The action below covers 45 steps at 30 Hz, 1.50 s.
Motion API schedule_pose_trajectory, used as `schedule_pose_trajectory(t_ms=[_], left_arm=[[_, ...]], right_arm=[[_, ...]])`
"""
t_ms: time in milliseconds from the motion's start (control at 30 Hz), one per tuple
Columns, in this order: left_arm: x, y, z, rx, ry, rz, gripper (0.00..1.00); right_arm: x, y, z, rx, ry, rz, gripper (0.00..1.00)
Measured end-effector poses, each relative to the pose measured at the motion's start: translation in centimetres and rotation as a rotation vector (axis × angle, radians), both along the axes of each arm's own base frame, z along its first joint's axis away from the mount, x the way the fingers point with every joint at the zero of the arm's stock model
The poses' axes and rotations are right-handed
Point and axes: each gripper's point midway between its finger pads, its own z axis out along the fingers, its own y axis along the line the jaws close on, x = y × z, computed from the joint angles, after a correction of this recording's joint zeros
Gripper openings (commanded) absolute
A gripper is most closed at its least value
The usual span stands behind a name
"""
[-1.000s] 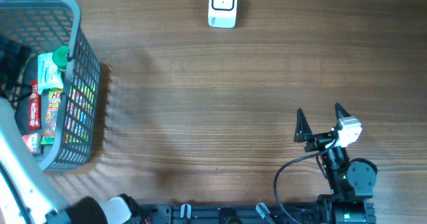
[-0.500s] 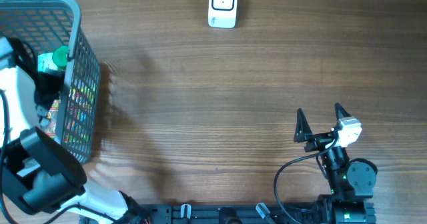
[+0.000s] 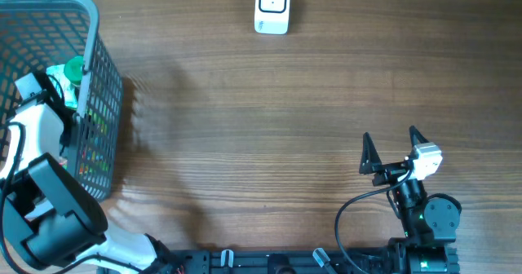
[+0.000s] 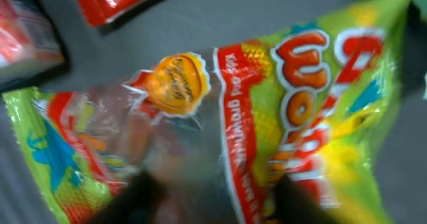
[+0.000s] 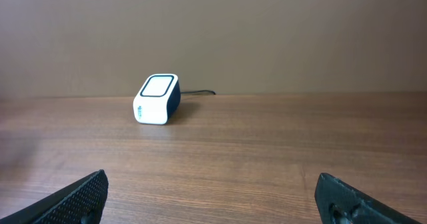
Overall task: Scan the item barcode
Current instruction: 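Reach the left gripper into the basket and grasp the candy bag, then carry the candy bag with the left gripper and drop it mid-table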
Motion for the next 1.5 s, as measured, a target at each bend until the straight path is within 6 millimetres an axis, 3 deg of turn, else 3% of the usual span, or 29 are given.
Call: schedule_pose_trajectory(t_ms=[267,367,467,567,700,767,833,900,967,1000,1100,1300,1500], left_arm=[[-0.3,-0.4,1.0,-0.023,0.020,-0.001,0.04],[-0.3,-0.6,2.9,-0.046,0.036,-0.003,0.04],[1.3,0.3,8.1,-0.014,-0.031,-0.005,0.04],[2.7,1.0,16.2,0.064,-0.166,-0.009,0.04],[1.9,0.5,27.4,0.197,-0.377,-0.016,0.04],[0.6,-0.7,31.9,0.246,-0.470,-0.028,0.04],[-0.4,-3.3,35.9,0.274,-0.586,-0.083,0.04],[-0.4,-6.6,37.6,0.253,-0.654,-0.171,0.04],[0.9,-11.1,37.9,0.182,-0.695,-0.316,0.04],[2.2,-14.6,37.6,0.128,-0.698,-0.431,0.04],[4.7,-21.1,35.1,0.047,-0.634,-0.625,0.04],[8.6,-32.8,25.6,-0.053,-0.389,-0.866,0.04],[9.7,-39.4,16.3,-0.073,-0.210,-0.935,0.04]], right_arm=[[0.0,0.0,0.0,0.000,0.000,0.000,1.00],[0.0,0.0,0.0,0.000,0.000,0.000,1.00],[0.0,0.0,0.0,0.000,0.000,0.000,1.00],[0.0,0.0,0.0,0.000,0.000,0.000,1.00],[0.0,0.0,0.0,0.000,0.000,0.000,1.00],[0.0,0.0,0.0,0.000,0.000,0.000,1.00],[0.0,0.0,0.0,0.000,0.000,0.000,1.00],[0.0,0.0,0.0,0.000,0.000,0.000,1.00],[0.0,0.0,0.0,0.000,0.000,0.000,1.00],[0.0,0.0,0.0,0.000,0.000,0.000,1.00],[0.0,0.0,0.0,0.000,0.000,0.000,1.00],[0.0,0.0,0.0,0.000,0.000,0.000,1.00],[0.0,0.0,0.0,0.000,0.000,0.000,1.00]])
